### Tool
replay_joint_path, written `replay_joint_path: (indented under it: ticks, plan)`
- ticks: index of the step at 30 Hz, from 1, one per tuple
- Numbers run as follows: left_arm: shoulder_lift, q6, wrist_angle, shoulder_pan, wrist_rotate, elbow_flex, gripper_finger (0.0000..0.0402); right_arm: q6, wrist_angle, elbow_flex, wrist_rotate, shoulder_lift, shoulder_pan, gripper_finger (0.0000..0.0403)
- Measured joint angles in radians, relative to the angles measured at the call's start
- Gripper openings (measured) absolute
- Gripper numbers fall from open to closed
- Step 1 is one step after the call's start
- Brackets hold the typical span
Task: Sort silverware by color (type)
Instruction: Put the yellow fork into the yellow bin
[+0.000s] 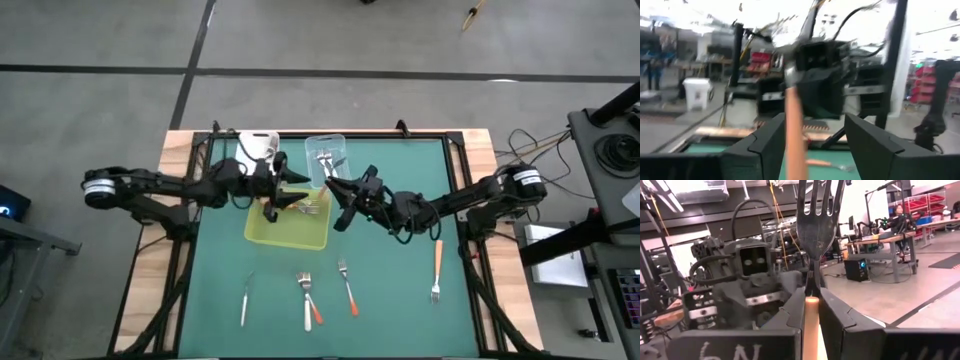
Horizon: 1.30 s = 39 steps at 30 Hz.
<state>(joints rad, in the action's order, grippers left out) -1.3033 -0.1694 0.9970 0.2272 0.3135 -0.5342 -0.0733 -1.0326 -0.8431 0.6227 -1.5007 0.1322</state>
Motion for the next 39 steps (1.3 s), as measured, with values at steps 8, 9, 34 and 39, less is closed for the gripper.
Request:
replay_joint_path:
  ticks: [8, 9, 34, 39]
  plan:
    - [-0.092, 0.007, -0.149, -0.001, -0.068, -0.08, 0.0185, 0.041, 0.001, -0.065, 0.006, -0.055, -0.001, 0.0024]
    - [-0.103, 0.008, -0.152, -0.003, -0.066, -0.083, 0.0185, 0.049, 0.004, -0.068, 0.01, -0.058, 0.0, 0.0024]
    - [-0.129, -0.012, -0.29, -0.011, -0.087, -0.158, 0.0052, 0.065, 0.051, -0.102, 0.097, -0.087, -0.003, 0.0058]
    - [-0.119, -0.034, -0.328, -0.011, -0.061, -0.173, 0.0052, 0.034, 0.095, -0.102, 0.085, -0.084, -0.002, 0.0082]
